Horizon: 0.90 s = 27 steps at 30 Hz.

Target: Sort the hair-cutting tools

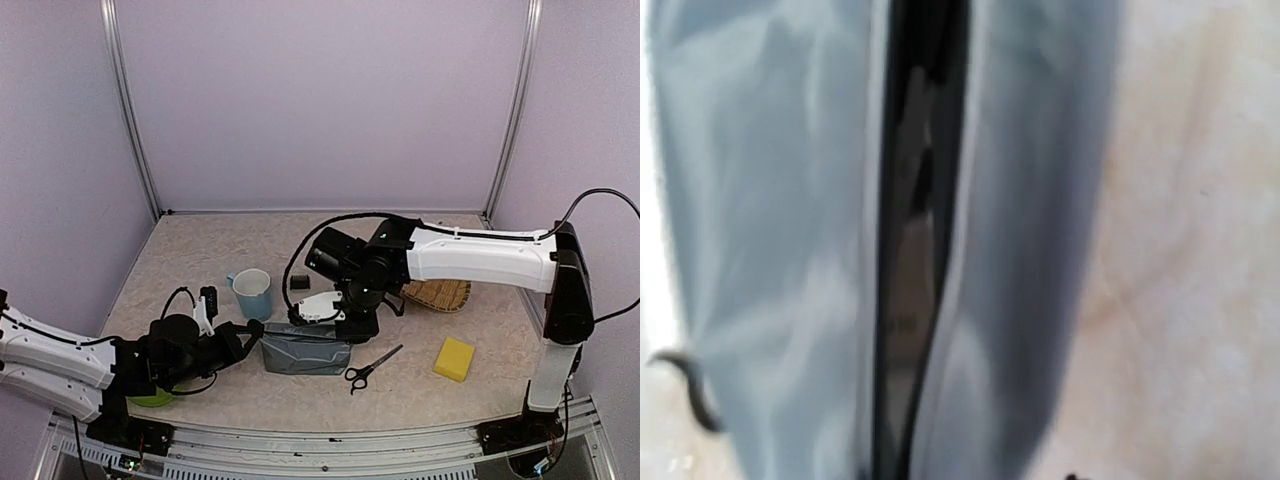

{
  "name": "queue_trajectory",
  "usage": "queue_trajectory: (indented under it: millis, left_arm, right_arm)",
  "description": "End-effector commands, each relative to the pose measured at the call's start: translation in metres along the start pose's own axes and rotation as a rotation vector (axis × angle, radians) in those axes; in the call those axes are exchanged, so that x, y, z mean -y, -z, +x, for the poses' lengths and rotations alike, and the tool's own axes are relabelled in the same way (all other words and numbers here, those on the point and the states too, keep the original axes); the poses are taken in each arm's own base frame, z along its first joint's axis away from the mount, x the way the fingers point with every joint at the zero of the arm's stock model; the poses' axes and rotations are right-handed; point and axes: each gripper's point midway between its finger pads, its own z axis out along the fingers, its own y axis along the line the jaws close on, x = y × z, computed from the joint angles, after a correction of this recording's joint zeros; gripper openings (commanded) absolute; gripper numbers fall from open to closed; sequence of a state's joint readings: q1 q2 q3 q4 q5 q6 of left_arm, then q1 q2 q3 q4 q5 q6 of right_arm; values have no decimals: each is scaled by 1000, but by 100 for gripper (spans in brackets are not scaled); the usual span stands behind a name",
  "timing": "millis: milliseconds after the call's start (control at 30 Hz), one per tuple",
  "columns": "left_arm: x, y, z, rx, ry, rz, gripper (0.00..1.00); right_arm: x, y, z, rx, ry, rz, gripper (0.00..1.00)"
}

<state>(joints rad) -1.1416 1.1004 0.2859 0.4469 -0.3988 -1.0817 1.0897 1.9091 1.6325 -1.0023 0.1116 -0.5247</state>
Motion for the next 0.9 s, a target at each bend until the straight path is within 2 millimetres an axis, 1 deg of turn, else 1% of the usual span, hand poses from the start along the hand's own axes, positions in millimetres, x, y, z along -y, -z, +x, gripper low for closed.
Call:
queue_trajectory:
  millis: [0, 67, 100, 133, 200, 233, 267, 300, 333, 400, 467, 567, 600, 667, 700, 733, 767, 800, 867]
  left_arm:
    - [-3, 6, -1, 3, -15, -13, 0]
    - [-6, 9, 2, -10, -26, -22, 0]
    - [-11, 11, 4, -22, -35, -42, 0]
    - [-15, 13, 7, -32, -33, -59, 0]
    - [-13, 22, 12, -22, -37, -53, 0]
    - [-17, 24, 13, -11, -39, -69, 0]
    - [-26, 24, 18, -22, -38, -105, 0]
    - [-34, 25, 23, -40, -40, -146, 0]
    - [-38, 26, 26, -52, -51, -179, 0]
    - [-33, 30, 30, -62, -100, -203, 0]
    - [-28, 32, 30, -78, -118, -218, 0]
    - [-38, 39, 24, -76, -118, -293, 0]
    - [-45, 43, 21, -74, -122, -330, 0]
    - [-51, 49, 16, -59, -97, -344, 0]
    - [-52, 50, 15, -56, -77, -338, 3]
    - [-52, 51, 13, -51, -59, -323, 11]
    - [-50, 52, 11, -43, -36, -301, 20]
    - [-48, 52, 8, -35, -23, -287, 28]
    - [-38, 52, -2, -11, -24, -264, 37]
  right_arm:
    - [16, 46, 19, 105, -87, 33, 46]
    - [21, 51, 35, 147, -142, 5, 48]
    - [24, 50, 46, 160, -175, -11, 48]
    - [21, 51, 51, 184, -190, -37, 48]
    - [8, 49, 54, 240, -186, -101, 48]
    - [4, 46, 57, 257, -185, -108, 48]
    - [1, 39, 61, 265, -183, -113, 48]
    - [0, 34, 64, 272, -190, -122, 48]
    - [0, 28, 67, 275, -204, -135, 48]
    - [11, 20, 67, 285, -244, -145, 46]
    - [28, 12, 64, 287, -270, -123, 44]
    - [61, 8, 50, 316, -303, -53, 45]
    - [72, 6, 44, 326, -312, -31, 46]
    - [89, -2, 34, 332, -307, -14, 47]
    - [96, -6, 29, 337, -299, -7, 48]
    - [103, -13, 24, 340, -284, -7, 48]
    - [113, -15, 16, 360, -267, 2, 49]
    - [121, -22, 12, 363, -257, 7, 49]
    - [135, -36, 6, 368, -239, 9, 51]
